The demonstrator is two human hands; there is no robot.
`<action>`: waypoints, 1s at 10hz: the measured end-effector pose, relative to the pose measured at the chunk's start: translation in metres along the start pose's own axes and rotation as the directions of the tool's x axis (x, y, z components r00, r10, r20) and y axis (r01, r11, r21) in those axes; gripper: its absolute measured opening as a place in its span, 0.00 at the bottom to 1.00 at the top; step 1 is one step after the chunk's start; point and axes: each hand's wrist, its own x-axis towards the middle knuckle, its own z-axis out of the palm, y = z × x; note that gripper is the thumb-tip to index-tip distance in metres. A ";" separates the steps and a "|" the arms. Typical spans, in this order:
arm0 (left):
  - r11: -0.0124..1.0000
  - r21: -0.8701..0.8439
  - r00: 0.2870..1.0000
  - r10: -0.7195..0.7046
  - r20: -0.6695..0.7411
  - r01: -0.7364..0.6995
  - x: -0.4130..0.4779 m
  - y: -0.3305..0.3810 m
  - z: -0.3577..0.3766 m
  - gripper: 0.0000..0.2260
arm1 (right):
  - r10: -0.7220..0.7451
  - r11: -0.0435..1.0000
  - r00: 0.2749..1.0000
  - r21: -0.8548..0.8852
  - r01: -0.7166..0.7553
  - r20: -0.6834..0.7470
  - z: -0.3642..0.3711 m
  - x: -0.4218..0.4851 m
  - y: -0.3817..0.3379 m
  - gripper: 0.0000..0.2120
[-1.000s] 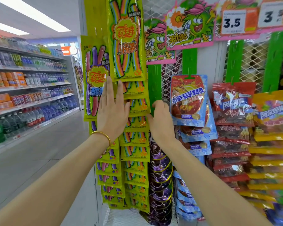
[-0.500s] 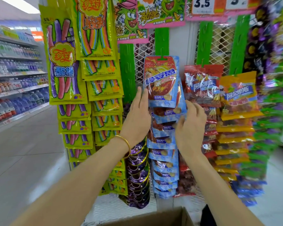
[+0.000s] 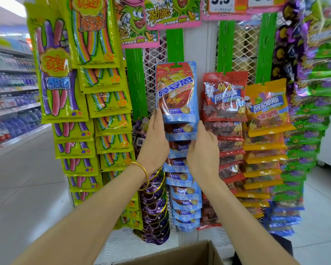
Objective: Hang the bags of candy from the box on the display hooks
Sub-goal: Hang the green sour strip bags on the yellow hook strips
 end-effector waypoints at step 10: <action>0.973 0.194 0.992 0.127 0.008 -0.126 -0.017 -0.014 0.017 0.30 | -0.066 0.971 0.997 0.233 0.053 0.048 0.000 -0.002 0.014 0.25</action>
